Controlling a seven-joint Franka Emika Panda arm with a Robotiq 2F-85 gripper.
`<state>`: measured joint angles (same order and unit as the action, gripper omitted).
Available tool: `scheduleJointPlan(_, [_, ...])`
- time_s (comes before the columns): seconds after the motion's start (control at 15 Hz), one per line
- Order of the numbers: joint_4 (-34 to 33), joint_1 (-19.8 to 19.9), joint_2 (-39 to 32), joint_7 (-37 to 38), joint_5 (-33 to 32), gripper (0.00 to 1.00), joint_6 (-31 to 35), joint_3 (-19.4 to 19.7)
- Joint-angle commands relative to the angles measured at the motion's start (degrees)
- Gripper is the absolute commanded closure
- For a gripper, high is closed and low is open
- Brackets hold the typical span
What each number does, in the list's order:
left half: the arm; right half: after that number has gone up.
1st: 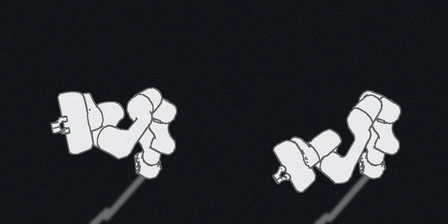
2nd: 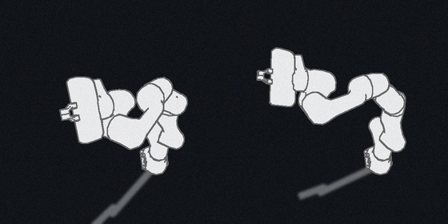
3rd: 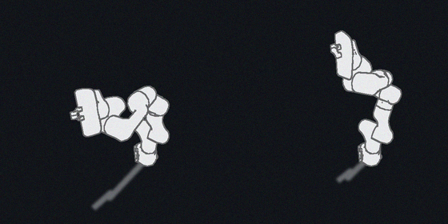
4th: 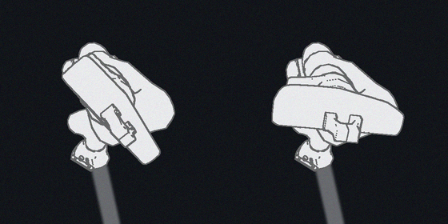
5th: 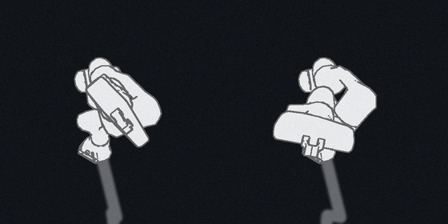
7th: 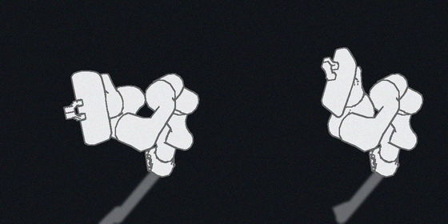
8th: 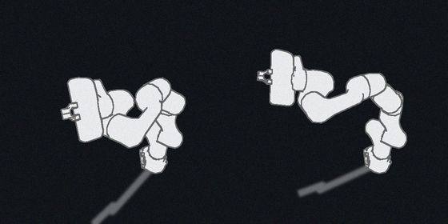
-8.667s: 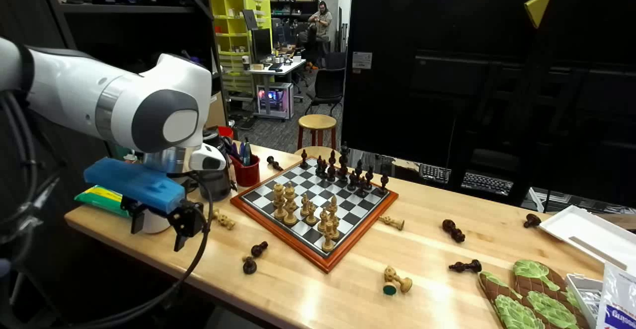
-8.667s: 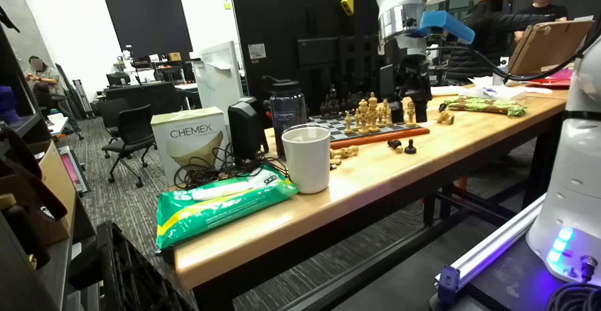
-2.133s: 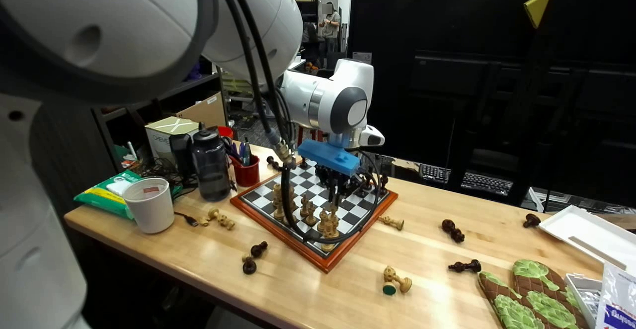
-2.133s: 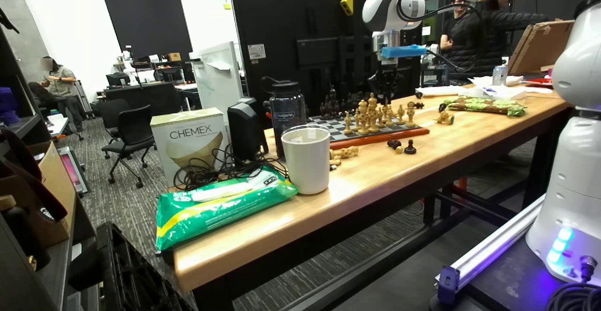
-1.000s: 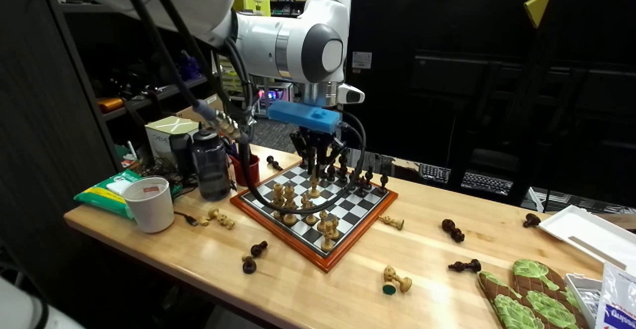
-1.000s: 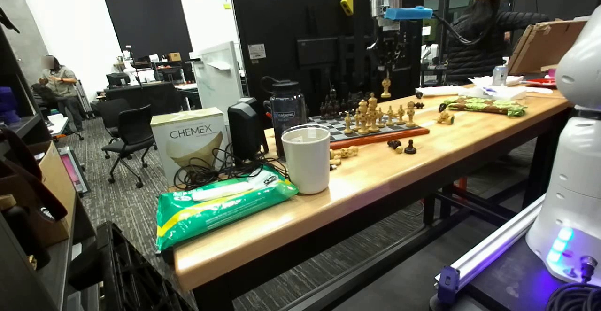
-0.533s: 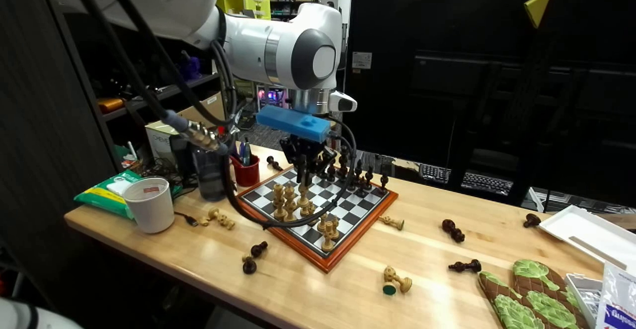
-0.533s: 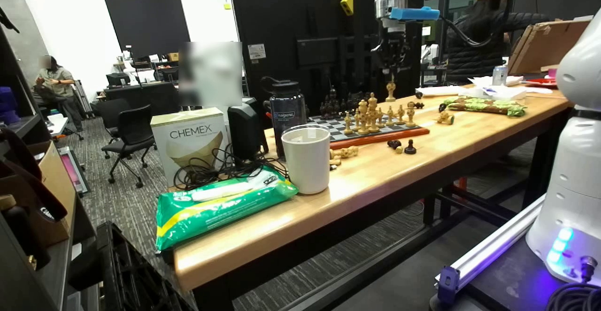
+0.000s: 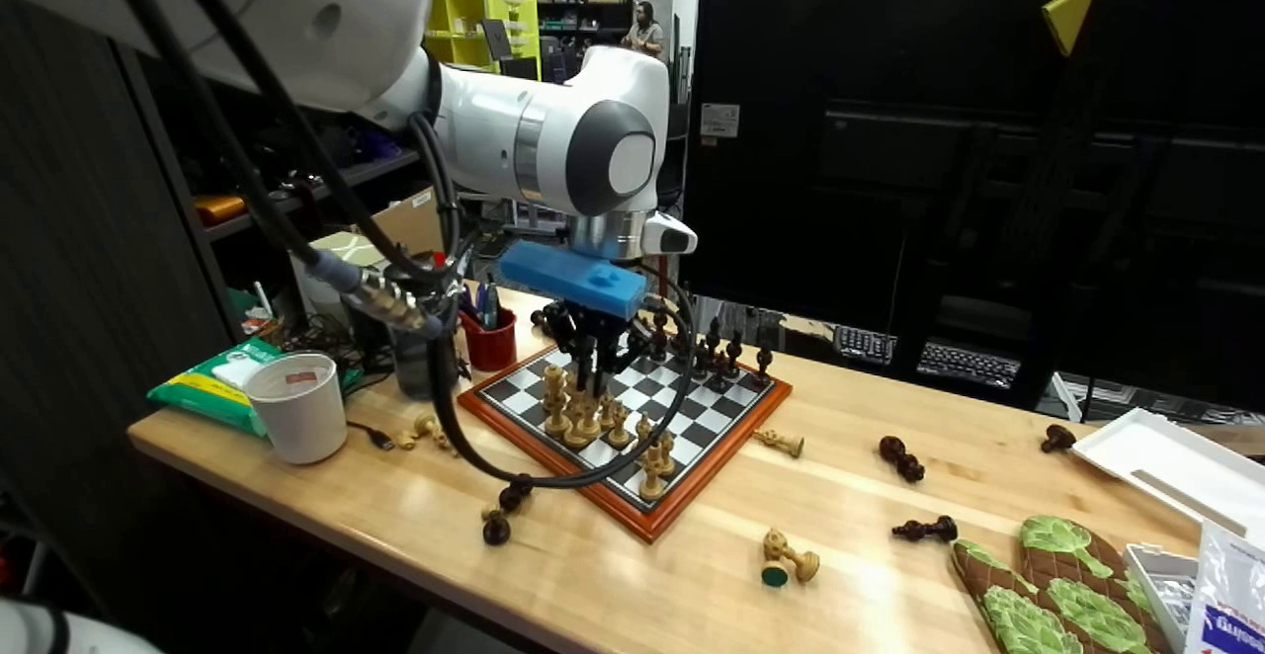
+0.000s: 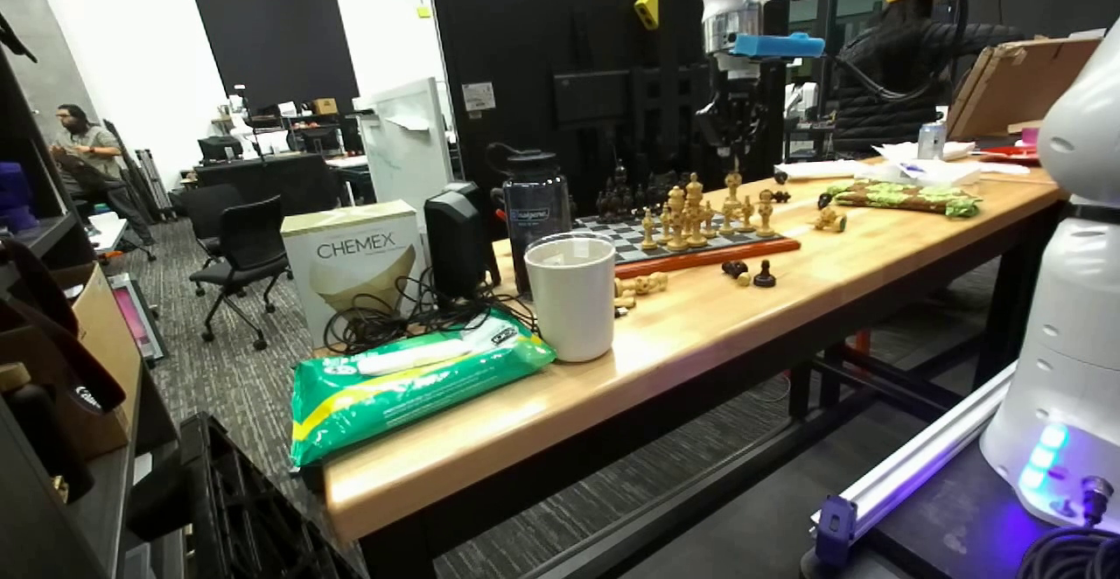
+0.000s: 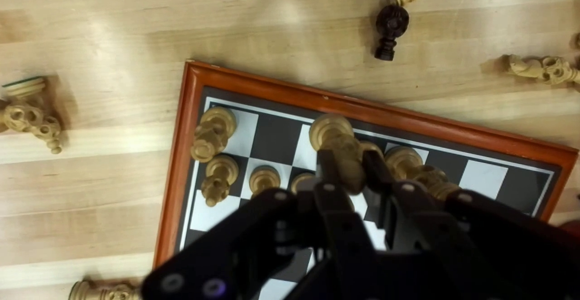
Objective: Move the light brown chess piece backwards
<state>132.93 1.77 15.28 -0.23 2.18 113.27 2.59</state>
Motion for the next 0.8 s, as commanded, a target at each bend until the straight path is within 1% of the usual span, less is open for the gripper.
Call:
scheduleJointPlan(0.0, [2.26,-0.35,0.79,-1.92,0.50,0.95,2.78,-0.08])
scheduleJointPlan(0.73, [3.80,-0.65,-1.88,-3.82,0.16,0.95,8.30,-0.08])
